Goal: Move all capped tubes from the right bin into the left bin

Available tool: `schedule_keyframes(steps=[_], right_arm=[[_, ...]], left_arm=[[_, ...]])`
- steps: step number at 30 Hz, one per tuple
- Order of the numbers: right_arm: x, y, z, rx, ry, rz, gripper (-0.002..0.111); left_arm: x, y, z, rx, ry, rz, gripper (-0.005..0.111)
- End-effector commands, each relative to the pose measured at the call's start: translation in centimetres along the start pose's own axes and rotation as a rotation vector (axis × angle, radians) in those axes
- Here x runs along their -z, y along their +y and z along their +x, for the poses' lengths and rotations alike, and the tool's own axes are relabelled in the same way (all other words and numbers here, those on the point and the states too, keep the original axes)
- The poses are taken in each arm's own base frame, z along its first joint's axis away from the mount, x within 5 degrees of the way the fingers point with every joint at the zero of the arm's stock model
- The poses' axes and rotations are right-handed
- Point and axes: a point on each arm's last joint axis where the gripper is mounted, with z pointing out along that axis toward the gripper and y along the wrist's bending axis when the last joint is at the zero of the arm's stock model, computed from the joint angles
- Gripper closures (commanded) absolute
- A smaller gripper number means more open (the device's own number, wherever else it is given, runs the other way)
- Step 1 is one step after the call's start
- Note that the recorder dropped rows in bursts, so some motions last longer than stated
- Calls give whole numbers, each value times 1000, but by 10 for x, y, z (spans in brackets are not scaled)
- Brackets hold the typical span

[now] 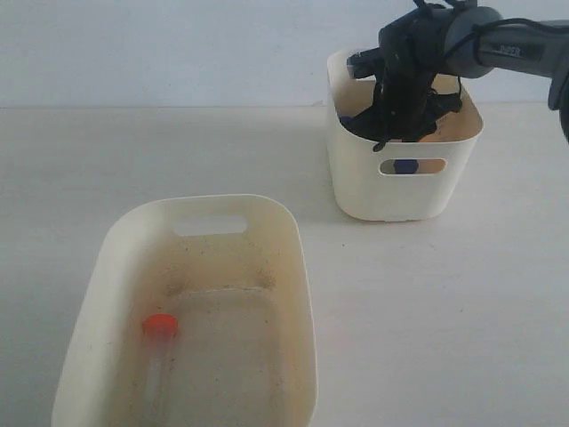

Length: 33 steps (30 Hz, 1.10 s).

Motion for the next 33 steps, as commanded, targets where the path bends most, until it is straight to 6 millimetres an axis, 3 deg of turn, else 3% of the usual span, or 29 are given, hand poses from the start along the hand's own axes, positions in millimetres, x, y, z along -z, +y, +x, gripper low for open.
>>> schedule_keyframes(steps=[1,19,21,26,29,33], right_arm=[[-1,-2,2,-27,17,15,54],[-32,-1,19,-11,109,78,55],[-32,-1,19,-11,109,78,61],[-32,-1,19,-14,111,75,108],[-26,-2,17,-20,101,76,108],[1,-7,4,-45,54,71,108]], left_arm=[[1,0,-3,18,-21,1,102],[1,0,-3,18,-21,1,102],[1,0,-3,18,-21,1,102],[1,0,-3,18,-21,1,102],[1,0,-3,18,-21,1,102],[1,0,-3,18,-21,1,102]])
